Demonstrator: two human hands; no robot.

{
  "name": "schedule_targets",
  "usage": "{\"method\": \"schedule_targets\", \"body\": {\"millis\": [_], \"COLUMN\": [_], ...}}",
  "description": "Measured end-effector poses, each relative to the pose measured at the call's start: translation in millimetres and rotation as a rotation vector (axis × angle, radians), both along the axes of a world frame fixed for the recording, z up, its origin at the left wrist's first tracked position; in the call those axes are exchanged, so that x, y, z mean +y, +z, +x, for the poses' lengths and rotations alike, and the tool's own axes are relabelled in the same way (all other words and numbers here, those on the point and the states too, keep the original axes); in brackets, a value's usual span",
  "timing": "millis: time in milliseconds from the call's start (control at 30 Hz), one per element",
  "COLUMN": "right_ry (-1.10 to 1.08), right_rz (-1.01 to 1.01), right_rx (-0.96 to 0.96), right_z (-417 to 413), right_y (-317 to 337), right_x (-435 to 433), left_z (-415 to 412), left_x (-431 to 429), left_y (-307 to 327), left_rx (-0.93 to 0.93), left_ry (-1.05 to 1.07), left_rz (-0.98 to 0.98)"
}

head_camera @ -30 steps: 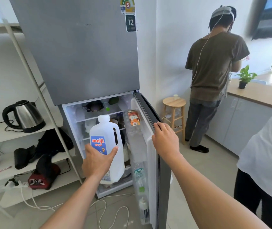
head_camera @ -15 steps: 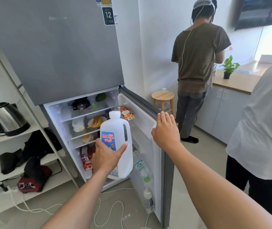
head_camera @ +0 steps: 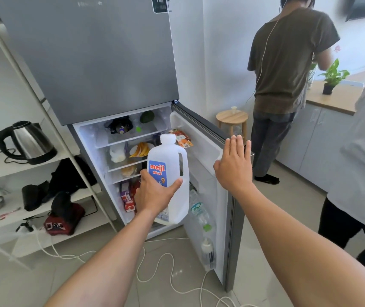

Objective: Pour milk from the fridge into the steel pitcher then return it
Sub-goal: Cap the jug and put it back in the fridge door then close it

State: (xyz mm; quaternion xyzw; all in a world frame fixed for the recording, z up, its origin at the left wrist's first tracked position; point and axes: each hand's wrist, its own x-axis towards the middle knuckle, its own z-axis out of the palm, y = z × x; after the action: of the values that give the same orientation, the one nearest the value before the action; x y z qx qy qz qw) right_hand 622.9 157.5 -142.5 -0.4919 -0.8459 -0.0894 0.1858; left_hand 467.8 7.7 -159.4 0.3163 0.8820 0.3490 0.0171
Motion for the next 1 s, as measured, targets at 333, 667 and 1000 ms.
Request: {"method": "schedule_targets", "body": {"millis": [333,667,1000], "right_ry": [0.498,0.496,0.395], "right_rz": [-0.408,-0.766,-0.818], "right_rx": [0.356,0.391,0.119], "right_z": [-48,-108,-172], "right_y": [-32,-58,-131], "right_x": [-38,-48,-18], "left_z": [-26,-80,-155], "left_x": [-20,-35,-1], "left_y": [-22,-69,-144], "left_rx": [-0.162,-0.337,-0.598], "left_ry": [-0.12,-0.204,-0.289], "left_rz": [0.11,0.109,0.09]}}
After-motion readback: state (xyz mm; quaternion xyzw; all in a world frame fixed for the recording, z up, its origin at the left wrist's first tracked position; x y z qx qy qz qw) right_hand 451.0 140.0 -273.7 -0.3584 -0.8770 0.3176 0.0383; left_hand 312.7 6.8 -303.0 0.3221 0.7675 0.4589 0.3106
